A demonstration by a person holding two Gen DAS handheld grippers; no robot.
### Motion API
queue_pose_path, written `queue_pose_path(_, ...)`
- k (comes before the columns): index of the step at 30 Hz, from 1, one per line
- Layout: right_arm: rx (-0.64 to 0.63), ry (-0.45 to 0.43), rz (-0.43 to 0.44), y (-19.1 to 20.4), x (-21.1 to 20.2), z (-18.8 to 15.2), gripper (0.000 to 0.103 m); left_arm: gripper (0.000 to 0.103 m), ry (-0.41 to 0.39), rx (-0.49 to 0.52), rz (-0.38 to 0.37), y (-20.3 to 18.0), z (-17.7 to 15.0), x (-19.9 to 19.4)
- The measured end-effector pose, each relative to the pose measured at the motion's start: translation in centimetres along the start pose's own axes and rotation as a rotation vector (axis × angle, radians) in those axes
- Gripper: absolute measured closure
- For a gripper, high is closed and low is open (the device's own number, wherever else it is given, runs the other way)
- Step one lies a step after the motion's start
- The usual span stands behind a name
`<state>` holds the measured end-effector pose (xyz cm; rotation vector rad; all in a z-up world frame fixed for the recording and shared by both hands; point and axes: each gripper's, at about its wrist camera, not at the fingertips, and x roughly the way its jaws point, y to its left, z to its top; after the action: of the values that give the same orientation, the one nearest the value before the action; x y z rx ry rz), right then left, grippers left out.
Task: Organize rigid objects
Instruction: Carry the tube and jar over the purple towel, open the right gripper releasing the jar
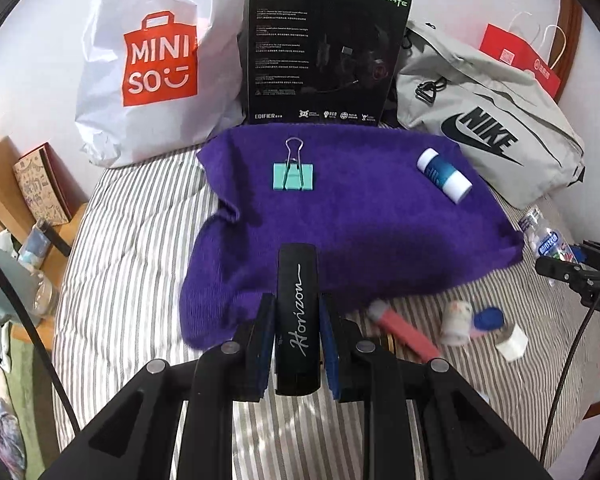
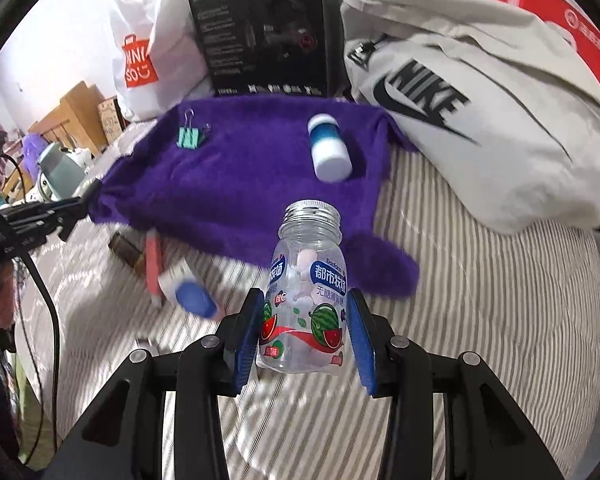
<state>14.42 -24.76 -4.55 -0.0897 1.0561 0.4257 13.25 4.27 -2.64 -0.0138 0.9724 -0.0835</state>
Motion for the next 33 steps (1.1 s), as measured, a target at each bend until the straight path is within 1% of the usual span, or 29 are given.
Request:
queue_pose_path(6, -0.029, 0.011, 0.012, 0.4, 2.3, 3.4, 0.061, 0.082, 0.007, 0.002, -0.008, 0.1, 2.1, 1.6)
queue_pose_path(8, -0.039, 0.026, 0.025, 0.3, 3.4, 4.4, 0.061, 0.082, 0.013, 0.002, -0.012, 0.2, 2.6, 2.3)
queue_pose_path(11, -0.063, 0.053, 0.019, 0.5, 5.1, 5.4, 0.061, 0.082, 0.022, 0.001, -0.014, 0.3, 3.3, 3.4)
queue_pose_path(18, -0.081, 0.113, 0.023, 0.4, 8.4, 6.0, 0.062, 0.082, 0.044, -0.004, -0.020, 0.6, 4.4, 5.4)
queue_pose_path(22, -0.101, 0.130, 0.005, 0.6, 9.6, 5.9, 0.062, 0.082, 0.061, -0.002, -0.028, 0.4, 4.7, 6.7)
queue_pose_path(27, -0.100, 0.136, -0.001, 0.7, 10.4, 5.9, 0.062, 0.082, 0.072, -0.002, -0.033, 0.3, 5.1, 7.8)
queue_pose_path(33, -0.125, 0.119, -0.012, 1.0, 10.5, 6.0, 0.062, 0.082, 0.082, -0.006, -0.037, 0.2, 5.6, 9.1)
